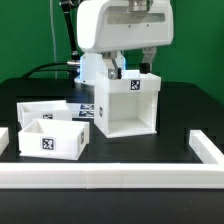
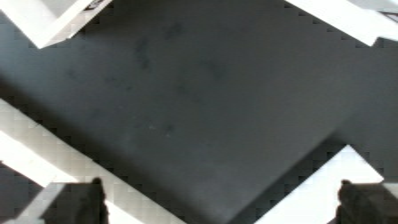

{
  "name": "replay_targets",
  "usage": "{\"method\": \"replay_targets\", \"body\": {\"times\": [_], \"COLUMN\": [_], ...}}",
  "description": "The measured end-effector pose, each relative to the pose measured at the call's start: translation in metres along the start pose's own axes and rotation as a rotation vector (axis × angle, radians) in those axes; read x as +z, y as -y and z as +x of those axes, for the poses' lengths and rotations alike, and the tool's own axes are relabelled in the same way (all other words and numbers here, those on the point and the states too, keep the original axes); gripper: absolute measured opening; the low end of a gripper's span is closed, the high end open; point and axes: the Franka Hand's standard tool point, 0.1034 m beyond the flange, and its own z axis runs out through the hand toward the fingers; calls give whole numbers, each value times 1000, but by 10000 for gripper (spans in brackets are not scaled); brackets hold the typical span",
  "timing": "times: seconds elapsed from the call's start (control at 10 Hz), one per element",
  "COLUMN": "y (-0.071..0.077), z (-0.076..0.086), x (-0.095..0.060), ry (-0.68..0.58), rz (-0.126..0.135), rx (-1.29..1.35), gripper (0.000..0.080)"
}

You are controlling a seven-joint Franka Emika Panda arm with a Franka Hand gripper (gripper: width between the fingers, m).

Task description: Assemble drawer

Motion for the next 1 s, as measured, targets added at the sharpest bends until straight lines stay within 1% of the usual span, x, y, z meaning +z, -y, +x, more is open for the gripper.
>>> {"method": "replay_targets", "body": {"times": [0.1, 0.3, 0.4, 0.5, 0.7, 0.9, 1.0], "y": [0, 1, 6, 15, 35, 59, 75], "z": [0, 0, -3, -8, -18, -29, -33], "x": [0, 1, 1, -1, -5, -10, -9], "ry": [0, 1, 7, 16, 29, 37, 43], "rz": [0, 2, 5, 6, 8, 4, -1], "rx": [35, 193, 321, 381, 367, 360, 395], "gripper": [650, 650, 650, 650, 650, 650, 650]}}
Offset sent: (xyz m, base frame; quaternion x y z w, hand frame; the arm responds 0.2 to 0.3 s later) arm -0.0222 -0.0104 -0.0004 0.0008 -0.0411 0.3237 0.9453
